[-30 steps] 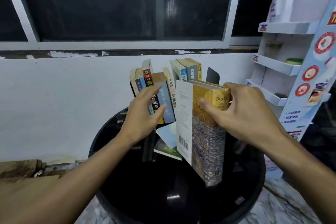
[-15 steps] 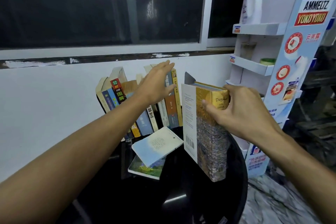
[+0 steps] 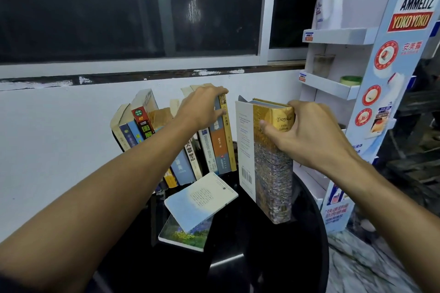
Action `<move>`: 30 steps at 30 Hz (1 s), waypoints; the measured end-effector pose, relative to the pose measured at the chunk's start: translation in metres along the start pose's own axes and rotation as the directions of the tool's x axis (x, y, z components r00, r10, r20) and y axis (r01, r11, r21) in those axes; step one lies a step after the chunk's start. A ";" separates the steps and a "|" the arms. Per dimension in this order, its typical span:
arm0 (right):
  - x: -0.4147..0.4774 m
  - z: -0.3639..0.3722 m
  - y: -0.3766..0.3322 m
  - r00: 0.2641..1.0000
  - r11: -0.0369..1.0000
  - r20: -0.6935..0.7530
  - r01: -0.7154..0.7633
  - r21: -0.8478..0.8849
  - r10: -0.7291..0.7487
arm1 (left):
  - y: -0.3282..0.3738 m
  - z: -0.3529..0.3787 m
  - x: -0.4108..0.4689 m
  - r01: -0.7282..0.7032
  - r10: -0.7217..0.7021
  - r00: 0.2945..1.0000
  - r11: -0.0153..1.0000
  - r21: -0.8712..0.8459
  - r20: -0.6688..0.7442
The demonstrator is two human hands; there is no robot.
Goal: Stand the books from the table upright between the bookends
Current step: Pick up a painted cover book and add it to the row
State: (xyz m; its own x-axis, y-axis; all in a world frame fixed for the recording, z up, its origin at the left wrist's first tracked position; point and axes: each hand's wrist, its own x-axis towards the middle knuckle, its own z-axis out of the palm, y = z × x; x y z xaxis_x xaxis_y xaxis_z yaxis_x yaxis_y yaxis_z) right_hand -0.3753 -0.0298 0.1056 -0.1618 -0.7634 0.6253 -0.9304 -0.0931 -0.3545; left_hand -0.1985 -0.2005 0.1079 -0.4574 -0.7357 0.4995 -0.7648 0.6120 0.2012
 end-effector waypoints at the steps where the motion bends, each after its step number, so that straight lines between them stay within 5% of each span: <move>1: 0.003 0.002 0.000 1.000 1.000 -0.004 0.003 -0.002 -0.003 | 0.000 0.000 -0.001 0.002 -0.002 1.000 1.000 0.007 -0.008; 30: 0.067 0.070 -0.004 0.995 0.999 -0.099 0.010 0.039 -0.007 | -0.002 0.002 -0.004 0.014 -0.013 0.995 1.000 0.010 -0.100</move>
State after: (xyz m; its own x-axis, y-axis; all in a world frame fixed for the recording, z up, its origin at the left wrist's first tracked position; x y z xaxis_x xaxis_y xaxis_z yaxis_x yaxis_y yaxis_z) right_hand -0.3589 -0.1251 0.1003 -0.1875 -0.6957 0.6934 -0.9186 -0.1258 -0.3746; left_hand -0.1957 -0.1996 0.1042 -0.3998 -0.7107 0.5789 -0.7753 0.5991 0.2000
